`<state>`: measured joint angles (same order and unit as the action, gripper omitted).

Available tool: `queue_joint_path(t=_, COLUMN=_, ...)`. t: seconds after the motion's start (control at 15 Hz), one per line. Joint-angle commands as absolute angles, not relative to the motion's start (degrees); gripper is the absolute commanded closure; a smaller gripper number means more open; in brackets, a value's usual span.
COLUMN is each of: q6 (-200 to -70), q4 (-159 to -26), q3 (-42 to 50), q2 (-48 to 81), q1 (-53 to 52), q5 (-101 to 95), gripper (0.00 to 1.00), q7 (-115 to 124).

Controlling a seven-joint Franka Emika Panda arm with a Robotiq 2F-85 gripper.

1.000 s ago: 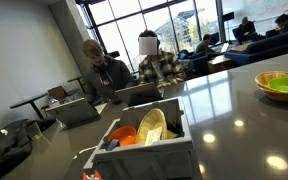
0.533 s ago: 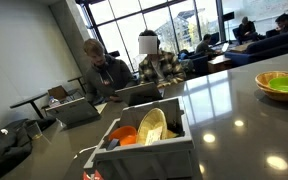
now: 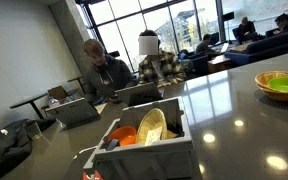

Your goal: Pour the content in the blue bowl into the green bowl on the right

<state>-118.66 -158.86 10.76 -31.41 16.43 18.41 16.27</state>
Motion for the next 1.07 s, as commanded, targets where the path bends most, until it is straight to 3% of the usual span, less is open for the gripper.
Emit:
queue_joint_path(t=0.0, q6=-115.58, q4=-158.76, q3=14.01, q2=-32.52, q1=20.72, q5=12.78, gripper=0.0, q7=11.39)
queue_joint_path(t=0.47, q6=-112.86, q4=-149.29, q3=18.17, q2=-28.4, q1=24.74, q5=4.27, gripper=0.0, q7=5.48)
queue_joint_path(t=1.0, q6=-110.01, q4=-135.22, q3=18.68, q2=-20.28, q1=20.27, q5=8.61, gripper=0.0, q7=5.29)
